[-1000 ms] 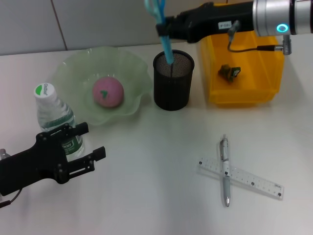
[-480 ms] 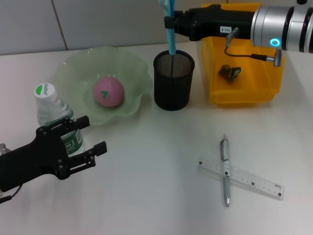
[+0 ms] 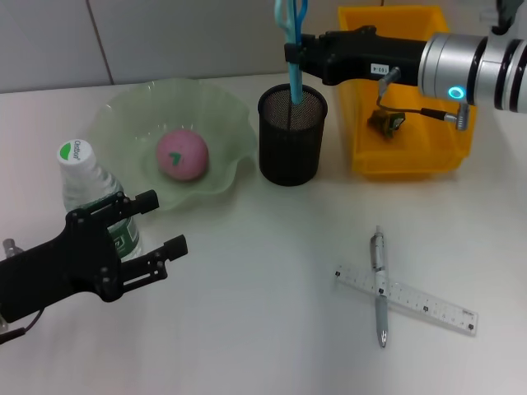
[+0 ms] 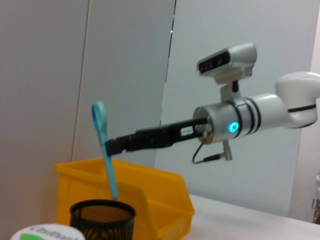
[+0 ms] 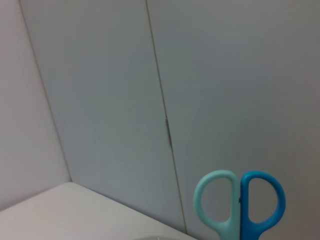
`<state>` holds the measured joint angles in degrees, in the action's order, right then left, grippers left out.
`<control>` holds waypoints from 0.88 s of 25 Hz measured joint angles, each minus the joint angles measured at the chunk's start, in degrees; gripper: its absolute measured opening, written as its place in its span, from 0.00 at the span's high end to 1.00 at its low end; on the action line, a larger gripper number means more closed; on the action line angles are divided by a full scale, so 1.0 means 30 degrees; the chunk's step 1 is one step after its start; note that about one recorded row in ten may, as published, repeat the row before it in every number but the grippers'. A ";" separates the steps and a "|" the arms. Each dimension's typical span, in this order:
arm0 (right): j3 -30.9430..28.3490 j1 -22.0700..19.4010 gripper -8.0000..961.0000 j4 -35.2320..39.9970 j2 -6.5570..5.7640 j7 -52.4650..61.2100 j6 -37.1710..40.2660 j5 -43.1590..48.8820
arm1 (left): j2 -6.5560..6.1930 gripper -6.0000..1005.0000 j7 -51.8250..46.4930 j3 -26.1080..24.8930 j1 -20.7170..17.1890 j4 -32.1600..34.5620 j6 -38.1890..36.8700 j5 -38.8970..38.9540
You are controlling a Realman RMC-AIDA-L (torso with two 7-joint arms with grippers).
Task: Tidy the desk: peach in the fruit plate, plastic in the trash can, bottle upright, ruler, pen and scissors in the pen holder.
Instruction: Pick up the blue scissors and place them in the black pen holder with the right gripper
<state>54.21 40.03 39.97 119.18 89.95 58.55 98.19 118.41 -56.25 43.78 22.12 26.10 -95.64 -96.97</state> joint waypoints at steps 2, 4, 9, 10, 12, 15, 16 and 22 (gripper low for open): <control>0.0076 0.0084 0.70 -0.0414 -0.0005 -0.0244 -0.0327 -0.0011 | -0.0007 0.22 -0.0017 -0.0073 -0.0052 0.0000 -0.0238 0.0062; 0.0084 0.0112 0.70 -0.0575 -0.0004 -0.0319 -0.0370 -0.0012 | -0.0030 0.22 -0.0035 -0.0109 -0.0117 0.0000 -0.0433 0.0162; 0.0087 0.0191 0.69 -0.1060 -0.0005 -0.0431 -0.0490 -0.0011 | -0.0058 0.22 -0.0042 -0.0087 -0.0226 -0.0001 -0.0530 0.0215; 0.0092 0.0233 0.69 -0.1182 -0.0004 -0.0433 -0.0550 -0.0011 | -0.0061 0.22 -0.0043 -0.0062 -0.0235 -0.0006 -0.0528 0.0217; 0.0092 0.0312 0.69 -0.1397 -0.0005 -0.0444 -0.0704 -0.0011 | -0.0065 0.22 -0.0054 -0.0027 -0.0260 -0.0023 -0.0559 0.0217; 0.0098 0.0352 0.69 -0.1550 -0.0005 -0.0620 -0.0826 -0.0011 | -0.0066 0.22 -0.0056 -0.0015 -0.0277 -0.0028 -0.0608 0.0217; 0.0103 0.0372 0.69 -0.1626 -0.0005 -0.0705 -0.0832 -0.0010 | -0.0066 0.22 -0.0057 -0.0011 -0.0288 -0.0029 -0.0643 0.0217; 0.0113 0.0493 0.68 -0.2076 -0.0004 -0.1118 -0.0841 0.0022 | -0.0066 0.22 -0.0087 -0.0094 -0.0415 -0.0030 -0.0726 0.0226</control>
<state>54.54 41.51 33.74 119.17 86.60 56.03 98.26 118.21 -56.51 43.50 20.88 26.01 -97.82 -96.30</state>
